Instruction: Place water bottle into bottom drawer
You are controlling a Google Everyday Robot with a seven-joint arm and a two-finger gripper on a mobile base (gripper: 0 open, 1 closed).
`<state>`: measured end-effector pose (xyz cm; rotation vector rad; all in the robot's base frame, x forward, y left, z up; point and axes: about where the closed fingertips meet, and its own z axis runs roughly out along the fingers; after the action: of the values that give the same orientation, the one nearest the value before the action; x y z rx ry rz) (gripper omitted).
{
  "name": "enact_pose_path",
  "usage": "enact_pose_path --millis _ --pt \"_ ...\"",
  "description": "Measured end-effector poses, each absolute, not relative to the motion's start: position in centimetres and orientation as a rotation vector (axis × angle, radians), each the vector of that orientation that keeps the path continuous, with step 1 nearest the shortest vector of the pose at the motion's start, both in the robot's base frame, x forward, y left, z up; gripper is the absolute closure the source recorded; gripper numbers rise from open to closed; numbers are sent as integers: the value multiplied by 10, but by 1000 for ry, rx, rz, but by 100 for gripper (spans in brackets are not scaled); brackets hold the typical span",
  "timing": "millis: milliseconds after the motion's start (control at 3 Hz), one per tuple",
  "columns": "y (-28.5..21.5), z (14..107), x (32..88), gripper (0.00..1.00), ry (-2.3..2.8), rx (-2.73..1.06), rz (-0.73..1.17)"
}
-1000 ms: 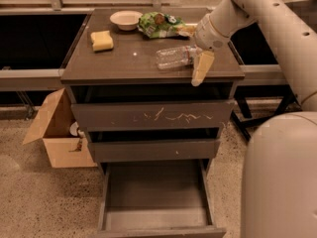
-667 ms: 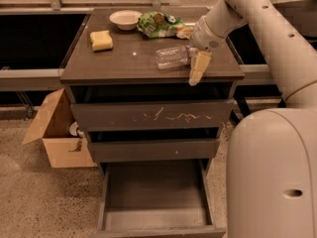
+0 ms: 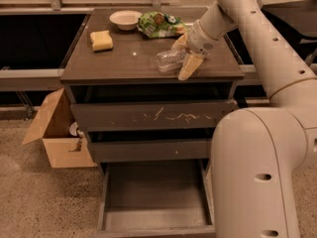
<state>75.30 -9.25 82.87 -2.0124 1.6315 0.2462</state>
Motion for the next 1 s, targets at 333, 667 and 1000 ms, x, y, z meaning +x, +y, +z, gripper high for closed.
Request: enact_pose_path --millis 333,667,1000 --pt "-91 836 750 60 1610 -2013 239" --pt "-86 854 735 82 1579 -2004 224" --pt "-70 880 697 100 1532 -1926 239"
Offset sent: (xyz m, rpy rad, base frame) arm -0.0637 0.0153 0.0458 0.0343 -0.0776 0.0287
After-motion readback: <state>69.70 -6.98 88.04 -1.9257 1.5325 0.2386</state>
